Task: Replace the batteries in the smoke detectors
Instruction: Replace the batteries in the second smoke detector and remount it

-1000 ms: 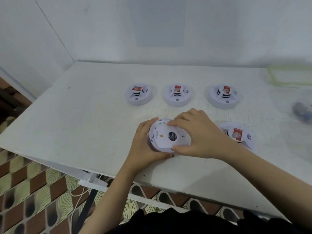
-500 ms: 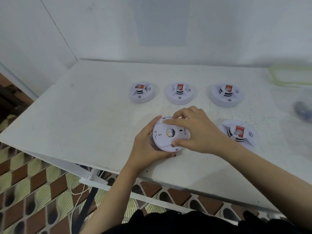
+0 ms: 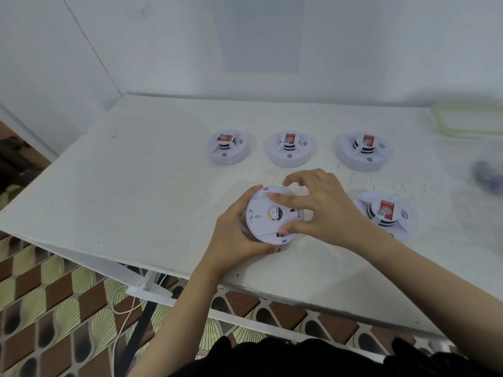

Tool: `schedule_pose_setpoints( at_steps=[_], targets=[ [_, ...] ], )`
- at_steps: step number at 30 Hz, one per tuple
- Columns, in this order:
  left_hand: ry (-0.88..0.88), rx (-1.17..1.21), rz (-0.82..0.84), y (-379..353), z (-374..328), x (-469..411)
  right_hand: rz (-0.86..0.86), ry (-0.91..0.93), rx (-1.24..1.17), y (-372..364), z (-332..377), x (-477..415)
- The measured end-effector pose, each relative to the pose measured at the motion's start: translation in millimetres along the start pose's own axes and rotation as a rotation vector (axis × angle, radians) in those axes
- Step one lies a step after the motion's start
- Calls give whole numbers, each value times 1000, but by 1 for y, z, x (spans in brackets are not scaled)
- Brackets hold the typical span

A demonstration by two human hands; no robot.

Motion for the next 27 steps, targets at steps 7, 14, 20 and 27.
schedule_pose_setpoints(
  at_steps=[7, 14, 20, 27],
  targets=[
    [-29, -20, 8, 1, -2, -3, 156, -40, -77, -8, -5, -3],
    [-24, -42, -18, 1, -7, -2, 169, -61, -218, -10, 3, -3],
    [3, -31, -30, 1, -6, -1, 54, 20, -80, -5, 10, -8],
    [5, -19, -67, 3, -3, -1, 19, -18, -99, -6, 9, -8]
  ],
)
Point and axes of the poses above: each hand's wrist, its own x-axis away from the middle knuckle, its own y-axis out of the back of the hand, z = x × y, the point moved 7 cm from there along -x, towards the middle knuckle, and after that the axes turned 11 degrees about x, right-handed, at the moved point
